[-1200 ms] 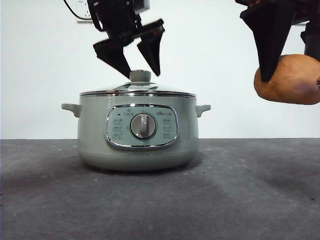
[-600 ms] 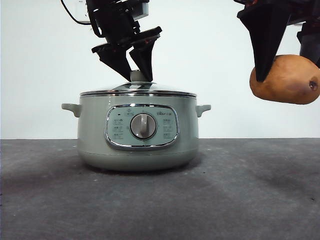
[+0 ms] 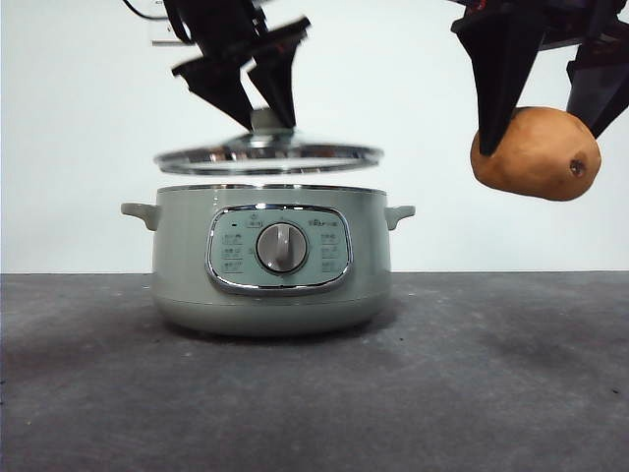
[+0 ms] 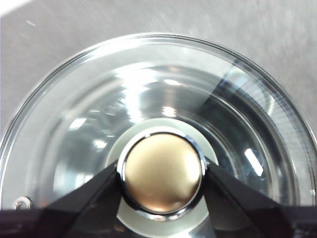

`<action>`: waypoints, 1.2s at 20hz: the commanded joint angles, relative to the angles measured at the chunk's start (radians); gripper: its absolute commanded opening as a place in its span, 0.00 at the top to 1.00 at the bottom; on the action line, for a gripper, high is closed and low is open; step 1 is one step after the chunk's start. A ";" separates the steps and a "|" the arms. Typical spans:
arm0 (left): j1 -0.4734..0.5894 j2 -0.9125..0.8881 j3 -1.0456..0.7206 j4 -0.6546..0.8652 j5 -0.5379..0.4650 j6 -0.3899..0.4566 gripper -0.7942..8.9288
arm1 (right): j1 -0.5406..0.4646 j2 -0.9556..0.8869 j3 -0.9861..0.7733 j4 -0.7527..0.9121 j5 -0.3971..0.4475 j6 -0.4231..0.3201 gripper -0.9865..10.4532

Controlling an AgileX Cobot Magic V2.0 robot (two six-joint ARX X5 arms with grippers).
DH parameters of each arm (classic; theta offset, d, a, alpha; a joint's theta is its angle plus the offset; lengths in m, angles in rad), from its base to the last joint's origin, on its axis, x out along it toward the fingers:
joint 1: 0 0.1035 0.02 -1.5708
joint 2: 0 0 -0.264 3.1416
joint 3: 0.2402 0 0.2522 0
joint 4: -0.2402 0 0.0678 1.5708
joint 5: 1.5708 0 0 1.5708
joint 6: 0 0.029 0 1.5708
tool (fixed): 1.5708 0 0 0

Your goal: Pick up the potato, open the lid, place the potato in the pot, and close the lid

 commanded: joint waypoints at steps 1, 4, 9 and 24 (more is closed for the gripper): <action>0.031 -0.040 0.005 0.030 -0.039 0.002 0.93 | 0.001 0.008 0.058 0.008 -0.003 0.019 0.92; 0.083 -0.068 0.005 0.018 -0.069 0.002 0.93 | 0.001 0.051 0.171 0.003 -0.023 0.018 0.92; 0.217 -0.105 0.005 -0.012 -0.068 0.002 0.93 | 0.017 0.273 0.462 -0.032 -0.056 0.013 0.92; 0.488 -0.131 0.005 -0.075 -0.060 0.002 0.93 | 0.126 0.953 1.024 0.075 -0.051 -0.055 0.92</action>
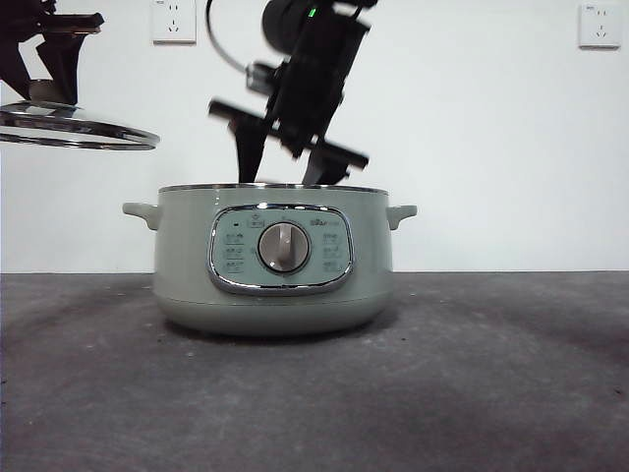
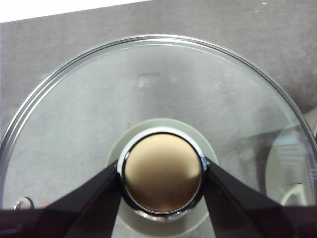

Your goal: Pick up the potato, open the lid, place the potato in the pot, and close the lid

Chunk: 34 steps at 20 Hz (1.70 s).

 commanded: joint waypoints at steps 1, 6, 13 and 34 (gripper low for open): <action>0.003 -0.028 0.005 0.031 0.005 0.002 0.93 | 0.023 0.045 0.003 0.018 0.025 -0.042 0.92; 0.003 -0.028 0.005 0.031 0.005 0.002 0.93 | 0.026 0.084 0.003 0.014 0.037 -0.055 0.90; 0.003 -0.028 0.005 0.034 0.005 0.002 0.93 | 0.033 0.068 0.011 0.004 0.072 -0.055 0.42; -0.267 -0.015 0.005 0.008 0.060 -0.070 0.93 | 0.157 -0.642 -0.411 -0.313 0.337 -0.087 0.92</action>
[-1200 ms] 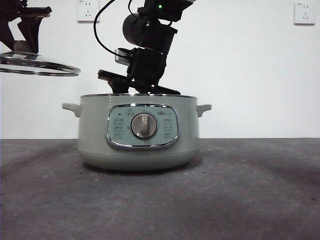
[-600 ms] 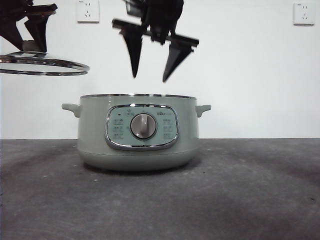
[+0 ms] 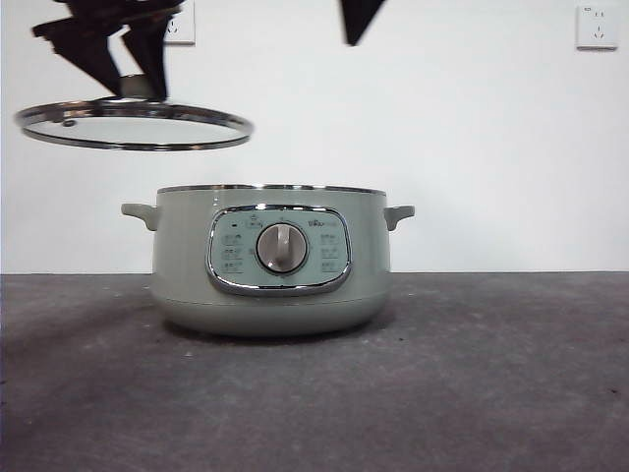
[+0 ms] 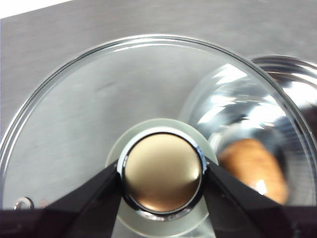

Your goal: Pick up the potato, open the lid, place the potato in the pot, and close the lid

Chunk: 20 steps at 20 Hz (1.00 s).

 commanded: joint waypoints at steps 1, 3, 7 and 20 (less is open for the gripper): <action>-0.043 -0.010 0.005 0.031 0.003 -0.027 0.93 | 0.002 -0.110 -0.140 -0.024 0.009 -0.002 0.92; -0.085 0.002 0.005 0.035 0.003 -0.042 0.93 | 0.002 -0.220 -0.265 0.012 0.017 0.021 0.92; -0.156 0.030 0.004 0.040 0.000 -0.050 0.93 | 0.001 -0.425 -0.489 0.103 0.021 0.040 0.92; -0.265 0.117 0.004 0.075 0.000 -0.076 0.93 | 0.001 -0.732 -0.877 0.192 0.021 0.151 0.92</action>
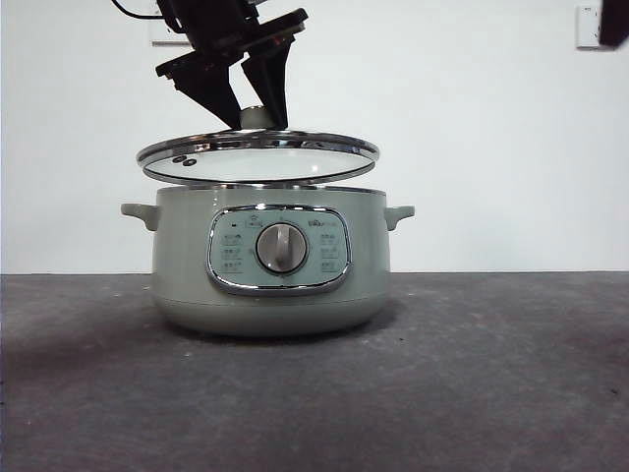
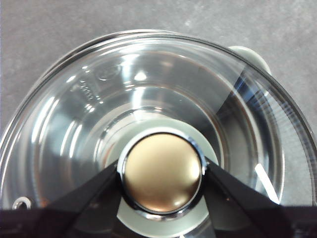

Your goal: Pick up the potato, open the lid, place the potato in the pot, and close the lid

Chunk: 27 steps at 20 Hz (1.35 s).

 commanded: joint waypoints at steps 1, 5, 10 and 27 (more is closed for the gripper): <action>-0.005 0.018 0.004 0.032 0.000 -0.007 0.93 | 0.000 -0.012 -0.045 0.022 0.000 0.021 0.92; -0.014 0.060 0.004 0.021 0.000 -0.006 0.93 | 0.000 -0.024 -0.075 0.057 0.000 0.021 0.92; -0.018 0.087 0.004 0.037 -0.012 -0.002 0.93 | 0.000 -0.027 -0.075 0.077 -0.001 0.020 0.92; -0.014 0.127 0.004 0.077 -0.056 0.017 0.45 | 0.000 -0.027 -0.075 0.080 0.000 0.015 0.92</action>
